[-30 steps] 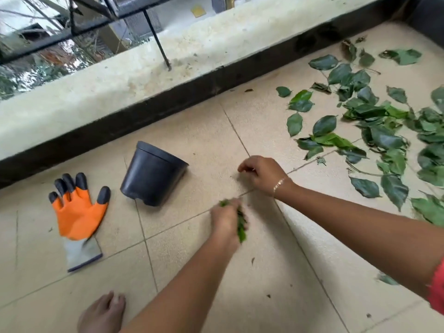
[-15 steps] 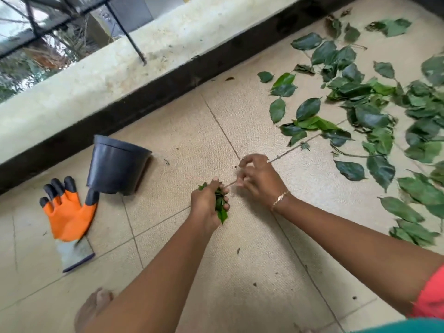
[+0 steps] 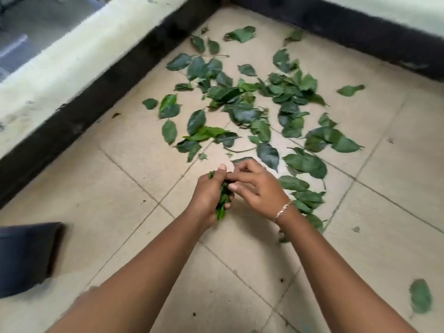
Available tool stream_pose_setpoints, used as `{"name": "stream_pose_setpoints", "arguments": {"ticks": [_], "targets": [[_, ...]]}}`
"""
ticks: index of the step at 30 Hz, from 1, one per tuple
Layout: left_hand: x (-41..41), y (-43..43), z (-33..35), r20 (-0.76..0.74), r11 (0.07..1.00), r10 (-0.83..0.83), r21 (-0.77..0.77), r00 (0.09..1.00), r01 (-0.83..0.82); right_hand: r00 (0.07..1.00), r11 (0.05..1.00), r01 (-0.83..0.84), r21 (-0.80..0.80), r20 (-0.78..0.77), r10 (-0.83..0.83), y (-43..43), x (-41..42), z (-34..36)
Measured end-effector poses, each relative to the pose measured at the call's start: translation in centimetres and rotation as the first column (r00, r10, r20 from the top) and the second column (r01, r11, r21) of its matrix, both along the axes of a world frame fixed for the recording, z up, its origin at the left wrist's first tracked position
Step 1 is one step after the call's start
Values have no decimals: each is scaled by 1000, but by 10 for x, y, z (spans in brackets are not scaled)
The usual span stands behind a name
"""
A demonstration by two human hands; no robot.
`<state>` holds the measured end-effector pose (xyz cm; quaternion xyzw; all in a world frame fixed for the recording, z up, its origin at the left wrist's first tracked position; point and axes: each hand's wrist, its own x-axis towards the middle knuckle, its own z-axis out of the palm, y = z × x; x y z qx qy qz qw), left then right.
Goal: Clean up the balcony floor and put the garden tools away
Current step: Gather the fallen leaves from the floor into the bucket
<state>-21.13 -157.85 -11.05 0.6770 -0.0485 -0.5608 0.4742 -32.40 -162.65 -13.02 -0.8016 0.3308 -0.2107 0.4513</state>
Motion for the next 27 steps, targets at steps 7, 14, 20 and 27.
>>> {"name": "stream_pose_setpoints", "arguments": {"ticks": [7,14,20,27], "targets": [[-55,-25,-22,-60,992,-117,35,991,120,676,999,-38,-4,-737,22,-45,-100,-7],[-54,-16,-26,-86,988,-144,38,986,148,514,991,-135,-26,-856,47,1,-99,-22],[-62,-15,-24,-119,990,-127,43,985,133,804,891,121,-438,-483,-347,15,-110,-33],[-81,-28,-9,-262,988,-147,0,954,152,867,901,334,-278,-285,-409,-12,-84,3]]}}
